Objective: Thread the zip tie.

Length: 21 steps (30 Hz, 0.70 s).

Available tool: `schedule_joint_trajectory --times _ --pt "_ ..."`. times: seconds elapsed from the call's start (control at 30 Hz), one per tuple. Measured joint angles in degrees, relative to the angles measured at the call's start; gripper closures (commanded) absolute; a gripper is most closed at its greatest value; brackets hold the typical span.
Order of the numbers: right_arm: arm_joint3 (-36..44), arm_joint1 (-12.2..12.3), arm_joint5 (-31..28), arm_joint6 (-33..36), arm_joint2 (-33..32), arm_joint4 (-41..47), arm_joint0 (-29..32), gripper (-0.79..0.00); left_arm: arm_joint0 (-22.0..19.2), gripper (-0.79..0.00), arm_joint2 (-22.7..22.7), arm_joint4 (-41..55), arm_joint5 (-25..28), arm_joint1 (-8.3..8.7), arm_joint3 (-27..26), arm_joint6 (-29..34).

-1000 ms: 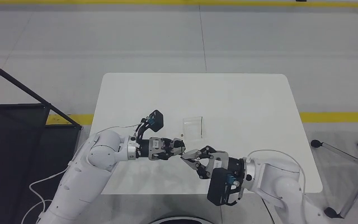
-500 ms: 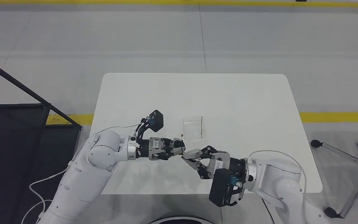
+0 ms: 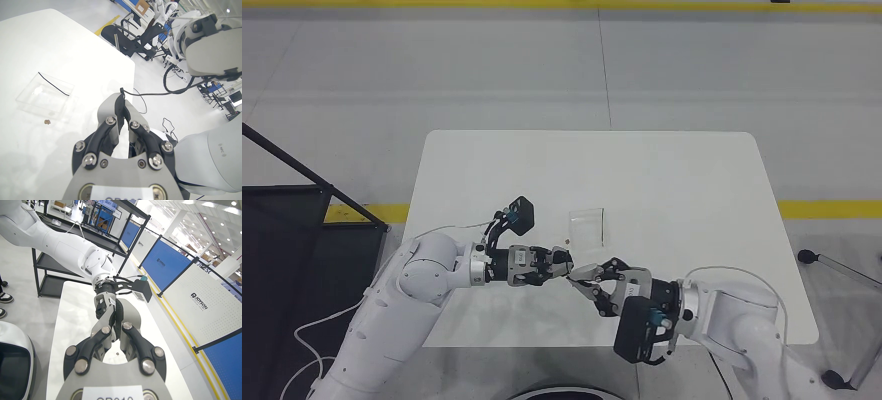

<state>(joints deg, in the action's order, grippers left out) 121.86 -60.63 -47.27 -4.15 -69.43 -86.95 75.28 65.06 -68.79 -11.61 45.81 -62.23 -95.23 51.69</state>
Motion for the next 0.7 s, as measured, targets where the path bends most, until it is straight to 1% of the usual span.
schedule_joint_trajectory --times 0.33,0.53,0.7 --pt "0.2 0.2 0.1 0.0 -0.1 -0.1 0.1 0.0 0.0 0.0 0.0 0.0 0.0 0.0 0.0 0.0" --pt "0.2 0.2 1.7 0.7 0.0 -0.3 0.2 0.0 0.0 0.0 0.0 0.0 0.0 0.0 0.0 0.0" --pt "0.6 0.1 4.3 1.5 0.3 -1.0 0.4 0.0 0.0 0.0 0.0 0.0 0.0 0.0 0.0 0.0"
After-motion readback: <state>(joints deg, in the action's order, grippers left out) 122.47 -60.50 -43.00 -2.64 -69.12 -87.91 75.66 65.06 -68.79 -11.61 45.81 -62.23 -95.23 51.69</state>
